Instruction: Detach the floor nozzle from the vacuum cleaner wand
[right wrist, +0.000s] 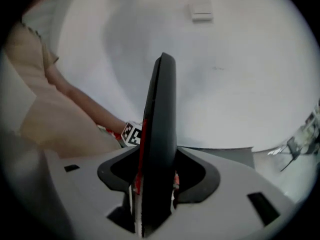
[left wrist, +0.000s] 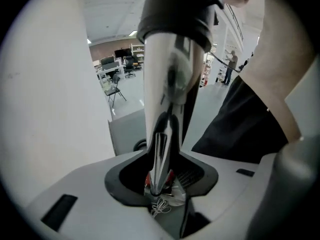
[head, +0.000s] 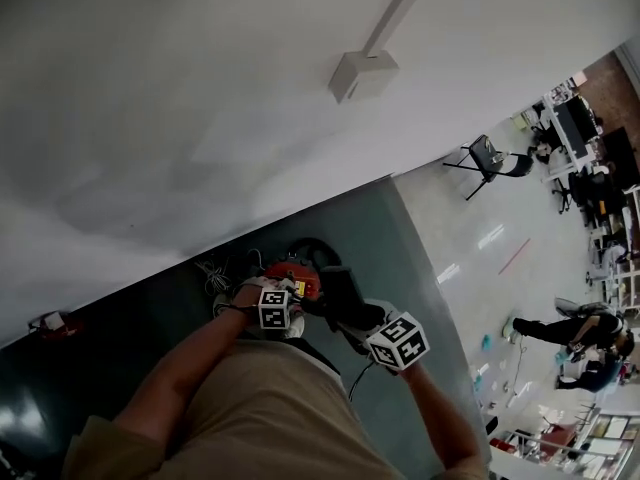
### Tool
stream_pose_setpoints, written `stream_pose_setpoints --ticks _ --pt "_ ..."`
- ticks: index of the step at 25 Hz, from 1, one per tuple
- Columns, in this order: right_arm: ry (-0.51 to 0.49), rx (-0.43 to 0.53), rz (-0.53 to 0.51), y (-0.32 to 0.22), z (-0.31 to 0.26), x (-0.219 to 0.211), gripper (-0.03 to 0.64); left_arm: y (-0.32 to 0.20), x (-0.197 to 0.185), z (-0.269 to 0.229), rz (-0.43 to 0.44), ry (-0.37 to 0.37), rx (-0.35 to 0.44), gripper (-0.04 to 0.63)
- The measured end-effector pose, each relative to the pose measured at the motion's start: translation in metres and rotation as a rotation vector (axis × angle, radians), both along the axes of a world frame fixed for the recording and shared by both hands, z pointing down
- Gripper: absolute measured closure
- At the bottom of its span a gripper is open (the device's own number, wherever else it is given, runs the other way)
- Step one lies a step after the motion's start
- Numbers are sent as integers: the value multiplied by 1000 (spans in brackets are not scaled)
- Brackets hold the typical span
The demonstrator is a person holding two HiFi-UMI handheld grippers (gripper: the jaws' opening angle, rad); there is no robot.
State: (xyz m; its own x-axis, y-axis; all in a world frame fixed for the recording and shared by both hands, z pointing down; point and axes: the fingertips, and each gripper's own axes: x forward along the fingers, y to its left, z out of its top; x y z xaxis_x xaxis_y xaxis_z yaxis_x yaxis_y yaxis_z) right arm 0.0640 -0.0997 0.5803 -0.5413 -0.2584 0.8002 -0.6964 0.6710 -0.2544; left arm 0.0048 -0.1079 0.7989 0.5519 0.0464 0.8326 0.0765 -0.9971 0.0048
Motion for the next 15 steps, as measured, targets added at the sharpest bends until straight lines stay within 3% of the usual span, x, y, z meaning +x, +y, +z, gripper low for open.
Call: stream_pose_setpoints --ticks 2,5,9,12,15 --pt "-85 -9 58 -6 2 7 393 -2 -1 -1 -38 7 -10 440" --pt "-218 -58 121 -36 3 35 403 -4 7 -6 -4 0 -3 442" --pt "-135 -58 32 -28 -2 24 405 -16 6 2 -7 -39 2 442" --pt "-209 -100 68 -25 -4 33 411 -3 8 -4 54 -9 29 442" --pt "-156 -56 49 -12 -9 24 413 -14 6 1 -18 -21 9 442"
